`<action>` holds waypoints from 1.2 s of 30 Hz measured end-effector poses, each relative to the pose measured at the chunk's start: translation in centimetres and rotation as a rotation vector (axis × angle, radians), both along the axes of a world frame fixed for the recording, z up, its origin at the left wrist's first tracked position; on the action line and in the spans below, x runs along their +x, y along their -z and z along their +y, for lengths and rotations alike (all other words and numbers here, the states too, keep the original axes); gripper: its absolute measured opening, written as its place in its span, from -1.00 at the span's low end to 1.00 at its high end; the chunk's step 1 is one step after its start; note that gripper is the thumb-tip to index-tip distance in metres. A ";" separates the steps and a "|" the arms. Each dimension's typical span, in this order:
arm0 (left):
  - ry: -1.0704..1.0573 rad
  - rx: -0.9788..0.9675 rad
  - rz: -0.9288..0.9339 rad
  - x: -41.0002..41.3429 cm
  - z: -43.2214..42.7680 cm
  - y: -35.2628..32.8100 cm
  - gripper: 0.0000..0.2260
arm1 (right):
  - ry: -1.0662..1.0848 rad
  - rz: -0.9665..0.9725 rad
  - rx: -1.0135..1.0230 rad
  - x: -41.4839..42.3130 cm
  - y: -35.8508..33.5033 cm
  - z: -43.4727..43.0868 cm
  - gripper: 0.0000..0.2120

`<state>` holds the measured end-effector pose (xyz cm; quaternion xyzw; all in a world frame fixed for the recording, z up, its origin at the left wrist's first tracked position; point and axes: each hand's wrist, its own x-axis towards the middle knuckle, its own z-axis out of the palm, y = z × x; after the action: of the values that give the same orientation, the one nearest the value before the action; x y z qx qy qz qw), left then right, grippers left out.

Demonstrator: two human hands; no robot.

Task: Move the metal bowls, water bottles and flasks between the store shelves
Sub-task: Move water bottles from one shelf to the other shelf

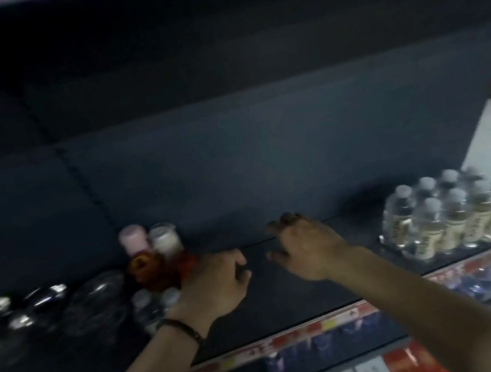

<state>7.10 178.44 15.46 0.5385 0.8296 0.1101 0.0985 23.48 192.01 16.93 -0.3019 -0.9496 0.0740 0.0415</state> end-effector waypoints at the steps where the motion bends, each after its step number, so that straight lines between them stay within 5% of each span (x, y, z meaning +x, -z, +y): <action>1: -0.025 -0.004 0.019 -1.7 -2.8 -0.5 -0.76 | -0.032 -0.006 -0.015 -1.8 -0.3 -2.4 -0.46; 3: -0.067 -0.005 0.047 -4.9 -8.3 -1.3 -0.68 | -0.096 -0.020 -0.038 -5.4 -1.1 -7.3 -0.49; 7: -0.156 0.034 0.099 -10.3 -19.2 -2.9 -0.83 | -0.189 0.023 -0.070 -12.4 -2.0 -16.8 -0.72; 14: -0.301 0.049 0.044 -17.8 -32.5 -3.4 -0.78 | -0.297 -0.011 -0.030 -22.9 -4.0 -28.7 -0.57; 36: -0.746 -0.033 0.036 -43.1 -50.8 -5.3 -0.75 | -0.680 0.015 -0.078 -54.6 -3.1 -42.5 -0.55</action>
<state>-35.98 127.62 20.72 0.1994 0.9720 0.1156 0.0455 -31.11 149.53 20.08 0.0310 -0.9920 0.1222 0.0100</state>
